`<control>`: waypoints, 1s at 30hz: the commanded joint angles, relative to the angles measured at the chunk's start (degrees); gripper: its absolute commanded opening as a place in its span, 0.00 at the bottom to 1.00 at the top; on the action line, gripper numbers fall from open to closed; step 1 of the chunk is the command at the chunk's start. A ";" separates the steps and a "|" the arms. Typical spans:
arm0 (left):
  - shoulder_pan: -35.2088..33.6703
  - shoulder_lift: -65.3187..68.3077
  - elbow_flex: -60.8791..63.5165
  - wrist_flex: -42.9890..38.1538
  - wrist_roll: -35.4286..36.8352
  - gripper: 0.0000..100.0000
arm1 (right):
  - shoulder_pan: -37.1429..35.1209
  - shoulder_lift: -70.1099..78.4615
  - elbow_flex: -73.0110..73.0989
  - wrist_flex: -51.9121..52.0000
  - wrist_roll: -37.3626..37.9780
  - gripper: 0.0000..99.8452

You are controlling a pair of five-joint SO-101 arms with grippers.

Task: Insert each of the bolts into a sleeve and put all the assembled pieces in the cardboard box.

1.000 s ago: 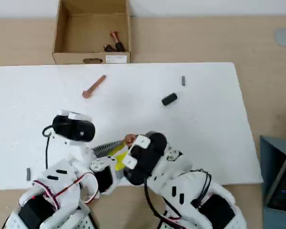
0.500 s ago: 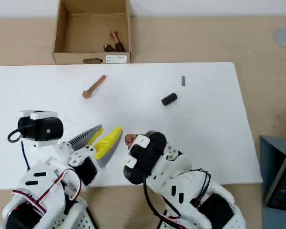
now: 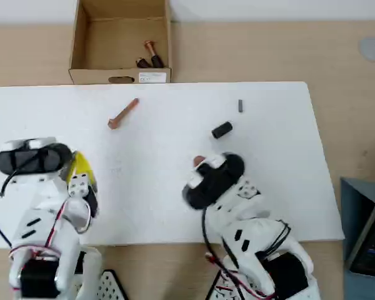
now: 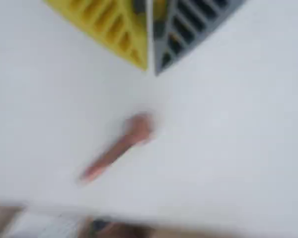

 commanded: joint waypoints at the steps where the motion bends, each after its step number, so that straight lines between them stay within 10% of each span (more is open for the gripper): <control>1: -5.89 -0.13 4.92 -0.44 -2.11 0.00 | 7.34 -5.85 -3.47 -1.23 -3.16 0.01; 15: -8.53 -0.13 18.55 -0.44 -3.25 0.00 | 9.63 27.82 -29.05 2.02 -7.03 0.01; 30: -8.88 -0.13 22.15 -0.53 -2.73 0.00 | 9.54 68.00 -54.64 -16.35 -6.59 0.01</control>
